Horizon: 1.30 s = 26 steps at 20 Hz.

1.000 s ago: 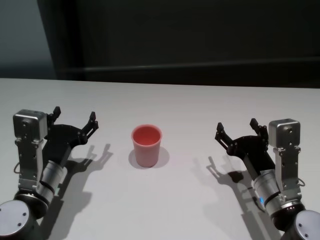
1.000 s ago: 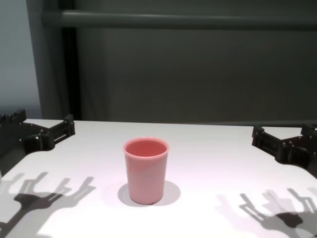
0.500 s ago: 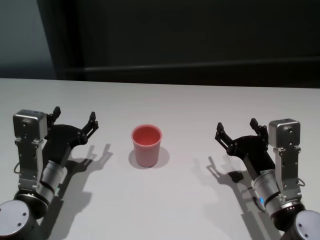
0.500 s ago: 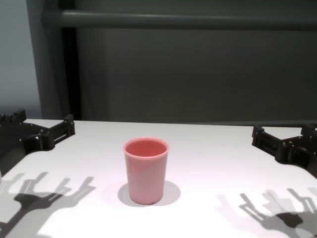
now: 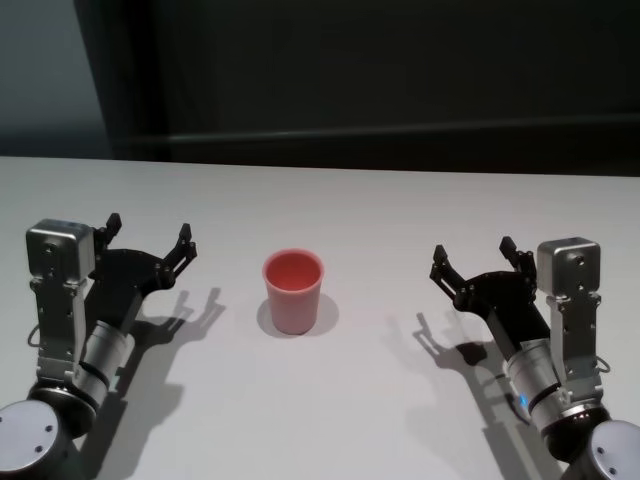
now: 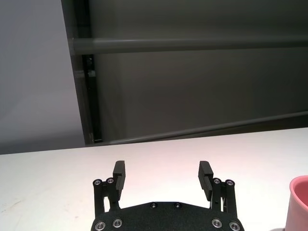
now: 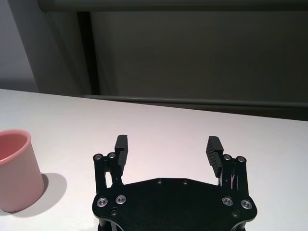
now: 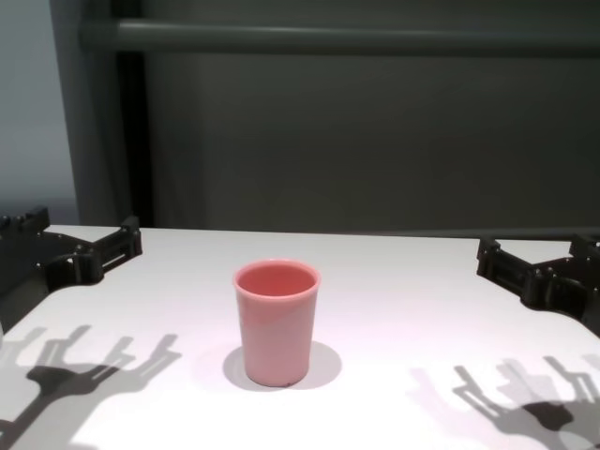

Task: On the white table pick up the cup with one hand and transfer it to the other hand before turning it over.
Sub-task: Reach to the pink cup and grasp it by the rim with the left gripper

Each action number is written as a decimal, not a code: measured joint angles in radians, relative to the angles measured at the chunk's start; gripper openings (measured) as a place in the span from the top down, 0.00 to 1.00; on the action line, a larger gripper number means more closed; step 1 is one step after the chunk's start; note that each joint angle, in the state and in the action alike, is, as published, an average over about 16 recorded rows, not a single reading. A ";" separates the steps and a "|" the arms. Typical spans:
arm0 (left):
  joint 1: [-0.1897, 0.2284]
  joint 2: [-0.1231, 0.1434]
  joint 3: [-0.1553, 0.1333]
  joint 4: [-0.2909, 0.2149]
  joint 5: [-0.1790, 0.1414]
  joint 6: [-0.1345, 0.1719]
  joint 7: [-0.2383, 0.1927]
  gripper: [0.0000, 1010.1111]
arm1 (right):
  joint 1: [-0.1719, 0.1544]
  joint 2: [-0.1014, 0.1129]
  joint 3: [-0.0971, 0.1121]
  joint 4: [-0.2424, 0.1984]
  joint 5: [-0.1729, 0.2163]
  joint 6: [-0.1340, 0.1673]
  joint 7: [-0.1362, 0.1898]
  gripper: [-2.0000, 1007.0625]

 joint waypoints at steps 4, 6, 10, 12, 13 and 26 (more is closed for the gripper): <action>0.000 0.000 0.000 0.000 0.000 0.000 0.000 0.01 | 0.000 0.000 0.000 0.000 0.000 0.000 0.000 0.00; 0.000 0.000 0.000 0.000 0.000 0.000 0.000 0.01 | 0.000 0.000 0.000 0.000 0.000 0.000 0.000 0.00; 0.000 0.000 0.000 0.000 0.000 0.000 0.000 0.01 | 0.000 0.000 0.000 0.000 0.000 0.000 0.000 0.00; 0.000 0.000 0.000 0.000 0.000 0.000 0.000 0.01 | 0.000 0.000 0.000 0.000 0.000 0.000 0.000 0.00; 0.000 0.000 0.000 0.000 0.000 0.000 0.000 0.01 | 0.000 0.000 0.000 0.000 0.000 0.000 0.000 0.00; 0.000 0.000 0.000 0.000 0.000 0.000 0.000 0.01 | 0.000 0.000 0.000 0.000 0.000 0.000 0.000 0.00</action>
